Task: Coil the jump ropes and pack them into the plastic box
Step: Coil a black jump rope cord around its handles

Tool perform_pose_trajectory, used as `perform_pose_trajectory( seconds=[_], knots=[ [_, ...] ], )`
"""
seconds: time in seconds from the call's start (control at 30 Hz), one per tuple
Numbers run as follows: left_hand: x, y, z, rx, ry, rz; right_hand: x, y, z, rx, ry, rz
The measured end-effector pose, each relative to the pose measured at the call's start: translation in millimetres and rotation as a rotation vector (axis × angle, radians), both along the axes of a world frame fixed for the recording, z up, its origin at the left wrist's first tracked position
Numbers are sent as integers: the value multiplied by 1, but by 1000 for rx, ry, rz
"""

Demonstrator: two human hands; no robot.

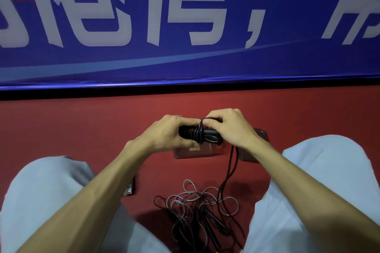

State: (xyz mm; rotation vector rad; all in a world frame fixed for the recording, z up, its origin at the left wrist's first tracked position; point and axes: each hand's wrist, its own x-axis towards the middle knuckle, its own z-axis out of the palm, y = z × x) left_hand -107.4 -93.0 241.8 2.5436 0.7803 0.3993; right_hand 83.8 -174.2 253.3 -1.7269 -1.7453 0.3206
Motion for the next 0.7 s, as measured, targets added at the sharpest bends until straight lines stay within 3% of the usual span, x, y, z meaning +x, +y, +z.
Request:
perform_pose_trajectory(
  seconds=[0.1,0.27,0.43,0.53,0.7],
  knots=[
    [3,-7,3,-77,-25,56,1,1,2,25,111,0],
    [5,-12,7,-59,-9,97,5,7,-5,-119,177,46],
    [2,-12,16,-431,-337,99,8,7,-1,-174,519,50],
    [3,-14,20,-596,-513,80,8,10,-1,-167,545,23],
    [5,-15,21,-720,-598,116,5,8,0,-251,638,91]
  ],
)
